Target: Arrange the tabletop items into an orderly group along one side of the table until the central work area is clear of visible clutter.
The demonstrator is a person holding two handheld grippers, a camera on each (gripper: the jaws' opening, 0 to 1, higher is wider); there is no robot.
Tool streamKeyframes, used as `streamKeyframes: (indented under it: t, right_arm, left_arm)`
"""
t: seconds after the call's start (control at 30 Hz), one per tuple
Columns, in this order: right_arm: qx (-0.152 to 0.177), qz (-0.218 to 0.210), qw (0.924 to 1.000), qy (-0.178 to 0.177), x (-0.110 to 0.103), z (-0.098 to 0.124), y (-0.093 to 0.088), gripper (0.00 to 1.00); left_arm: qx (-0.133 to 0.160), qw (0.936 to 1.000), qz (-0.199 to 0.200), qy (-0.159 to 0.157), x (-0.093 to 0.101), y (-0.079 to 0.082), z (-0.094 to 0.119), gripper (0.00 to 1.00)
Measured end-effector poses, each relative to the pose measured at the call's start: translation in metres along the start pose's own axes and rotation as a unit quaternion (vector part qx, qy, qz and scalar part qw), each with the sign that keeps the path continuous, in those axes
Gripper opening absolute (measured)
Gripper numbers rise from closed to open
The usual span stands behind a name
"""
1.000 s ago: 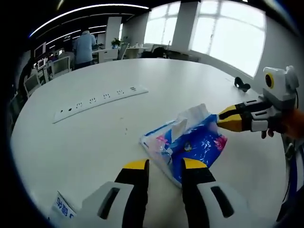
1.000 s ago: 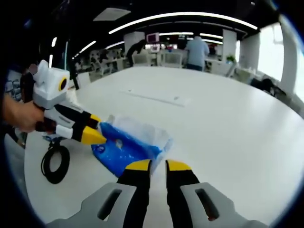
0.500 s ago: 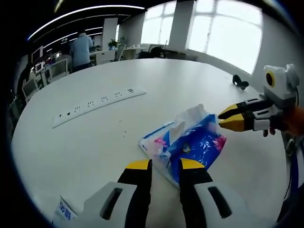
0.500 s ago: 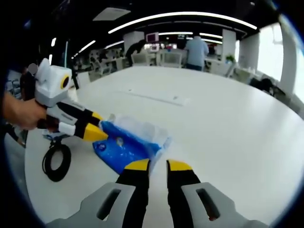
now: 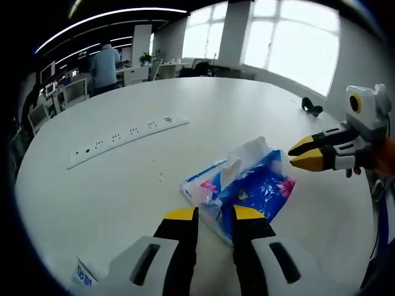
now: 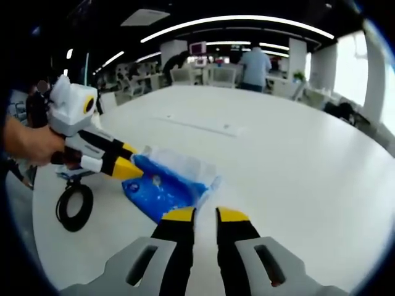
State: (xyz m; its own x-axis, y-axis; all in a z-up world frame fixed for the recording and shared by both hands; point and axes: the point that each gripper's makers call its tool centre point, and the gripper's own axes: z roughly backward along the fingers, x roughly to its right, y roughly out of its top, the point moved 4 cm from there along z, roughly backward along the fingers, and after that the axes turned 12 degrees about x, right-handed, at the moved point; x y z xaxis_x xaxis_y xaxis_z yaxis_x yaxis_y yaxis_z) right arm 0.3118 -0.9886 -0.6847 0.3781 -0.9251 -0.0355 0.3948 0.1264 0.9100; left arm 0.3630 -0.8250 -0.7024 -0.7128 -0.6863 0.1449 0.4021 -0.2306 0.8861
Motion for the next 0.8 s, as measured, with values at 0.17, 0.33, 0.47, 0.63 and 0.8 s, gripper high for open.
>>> streamKeyframes:
  t: [0.17,0.33,0.47,0.63,0.8]
  right_arm:
    - [0.0,0.0,1.0,0.0,0.0,0.0,0.0,0.1]
    - [0.002,-0.001,1.0,0.001,-0.001,0.001,0.002,0.1]
    - [0.004,-0.001,1.0,0.003,-0.004,0.001,0.005,0.14]
    - [0.01,0.003,0.9999,0.005,-0.008,0.002,0.009,0.23]
    - [0.016,0.009,0.9998,0.01,-0.011,0.004,0.015,0.33]
  left_arm:
    - [-0.005,1.0,0.004,0.002,0.0,-0.002,0.002,0.25]
    - [-0.005,0.9998,0.014,0.015,-0.003,-0.002,0.005,0.43]
    - [-0.004,0.9999,0.009,0.013,-0.002,0.002,0.009,0.43]
    - [0.003,0.9999,0.005,0.011,0.0,0.008,0.014,0.47]
    - [0.002,0.9999,0.009,0.006,0.003,0.01,0.018,0.6]
